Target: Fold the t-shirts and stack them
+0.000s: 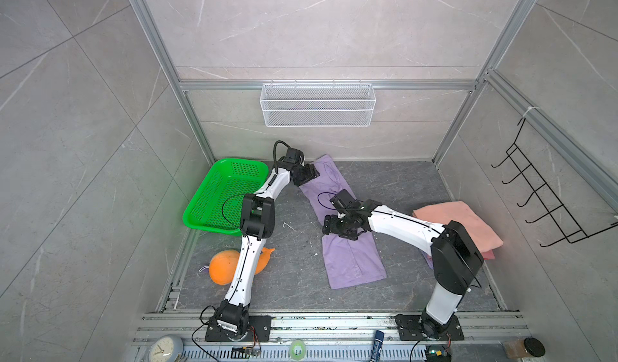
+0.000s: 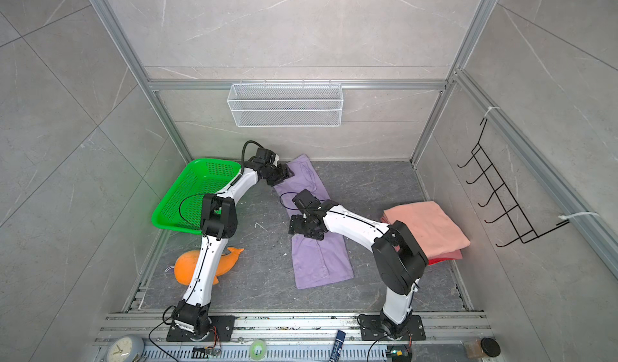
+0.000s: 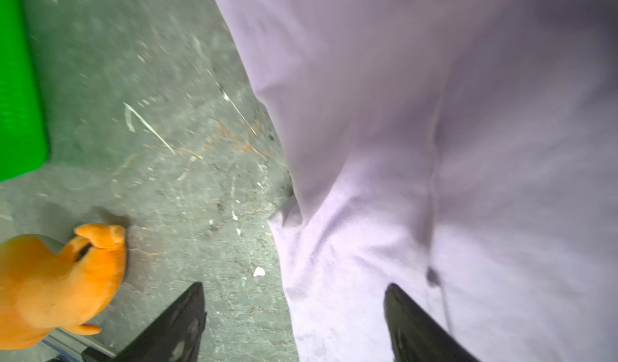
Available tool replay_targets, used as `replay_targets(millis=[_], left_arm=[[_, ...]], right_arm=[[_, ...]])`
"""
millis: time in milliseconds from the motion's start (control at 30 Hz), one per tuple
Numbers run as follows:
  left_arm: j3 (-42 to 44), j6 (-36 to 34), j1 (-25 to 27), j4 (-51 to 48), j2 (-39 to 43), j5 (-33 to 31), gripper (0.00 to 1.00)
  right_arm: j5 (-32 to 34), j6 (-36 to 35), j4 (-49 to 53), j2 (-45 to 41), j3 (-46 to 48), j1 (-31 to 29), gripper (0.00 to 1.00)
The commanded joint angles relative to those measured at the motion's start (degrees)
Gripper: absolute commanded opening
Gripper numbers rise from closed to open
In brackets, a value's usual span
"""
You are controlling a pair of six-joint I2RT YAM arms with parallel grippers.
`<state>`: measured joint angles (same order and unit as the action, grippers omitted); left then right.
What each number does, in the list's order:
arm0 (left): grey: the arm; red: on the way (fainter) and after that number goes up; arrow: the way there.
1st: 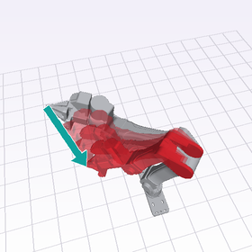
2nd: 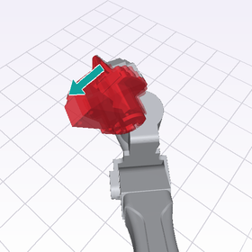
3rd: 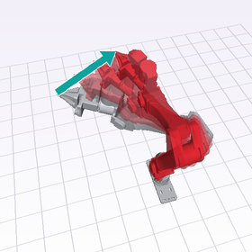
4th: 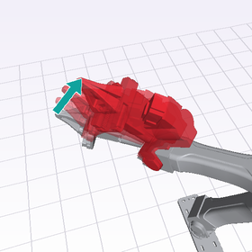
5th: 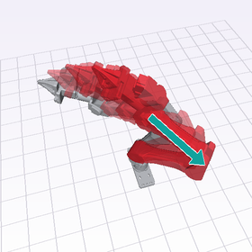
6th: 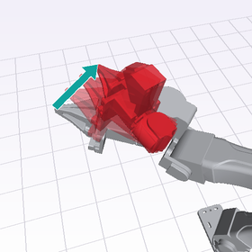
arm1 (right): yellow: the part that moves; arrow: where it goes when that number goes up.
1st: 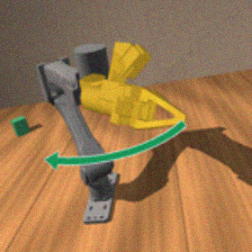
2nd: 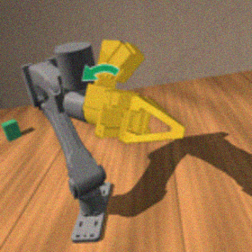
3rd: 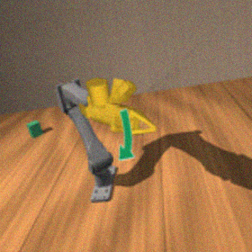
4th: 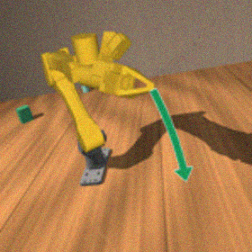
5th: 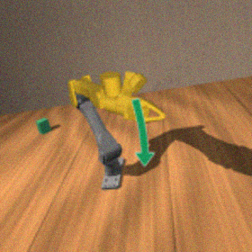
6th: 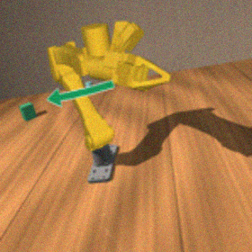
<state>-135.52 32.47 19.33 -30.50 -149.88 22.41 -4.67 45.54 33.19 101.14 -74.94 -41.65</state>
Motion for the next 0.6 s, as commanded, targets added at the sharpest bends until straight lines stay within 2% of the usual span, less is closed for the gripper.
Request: replay_targets(millis=[0,100,333,567], left_arm=[[3.7,0.7,3.2,-3.0,7.7,-2.0,0.74],[7.9,2.9,4.8,-3.2,8.6,-5.7,0.74],[10.6,8.8,6.0,-8.6,9.0,-14.0,0.76],[10.2,11.0,6.5,-9.7,5.5,-15.2,0.79]], right_arm=[[2.6,-2.6,-1.3,-1.6,2.6,0.6,0.87],[1.8,-4.3,-5.0,-0.5,5.4,1.9,0.87],[-2.1,-7.8,-8.2,3.1,6.9,2.3,0.85],[-5.1,-7.8,-10.4,4.2,11.7,1.1,0.84]])
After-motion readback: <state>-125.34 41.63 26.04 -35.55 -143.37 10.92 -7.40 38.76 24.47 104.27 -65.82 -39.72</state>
